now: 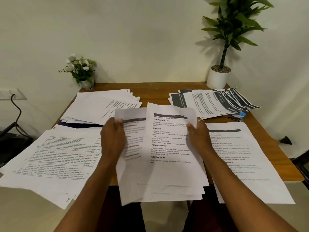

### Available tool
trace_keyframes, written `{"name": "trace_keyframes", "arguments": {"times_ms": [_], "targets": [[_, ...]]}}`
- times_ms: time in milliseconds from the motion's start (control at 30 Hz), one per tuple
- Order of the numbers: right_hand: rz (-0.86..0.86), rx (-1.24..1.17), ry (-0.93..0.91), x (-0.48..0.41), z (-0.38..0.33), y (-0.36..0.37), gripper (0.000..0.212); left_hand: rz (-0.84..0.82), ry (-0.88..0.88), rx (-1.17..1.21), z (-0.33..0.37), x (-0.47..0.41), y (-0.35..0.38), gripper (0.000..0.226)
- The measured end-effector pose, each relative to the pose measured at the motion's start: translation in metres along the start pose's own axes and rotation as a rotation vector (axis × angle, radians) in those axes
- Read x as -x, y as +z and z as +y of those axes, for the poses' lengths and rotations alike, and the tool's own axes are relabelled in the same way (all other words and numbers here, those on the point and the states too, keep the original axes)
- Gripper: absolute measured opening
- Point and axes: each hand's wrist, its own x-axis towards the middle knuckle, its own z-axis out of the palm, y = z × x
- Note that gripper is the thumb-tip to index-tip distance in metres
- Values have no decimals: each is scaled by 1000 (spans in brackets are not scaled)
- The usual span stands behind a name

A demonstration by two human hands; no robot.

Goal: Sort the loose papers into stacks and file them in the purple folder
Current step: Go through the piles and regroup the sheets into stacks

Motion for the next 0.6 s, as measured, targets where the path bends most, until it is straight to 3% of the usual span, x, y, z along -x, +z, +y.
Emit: {"name": "trace_keyframes", "arguments": {"times_ms": [200, 300, 600], "targets": [[13, 28, 18, 1, -2, -1, 33, 193, 189, -30, 27, -42, -58, 27], [27, 30, 8, 2, -4, -3, 33, 269, 170, -21, 27, -63, -88, 30], [-13, 32, -14, 7, -6, -1, 22, -2, 6, 99, 26, -43, -43, 26]]}}
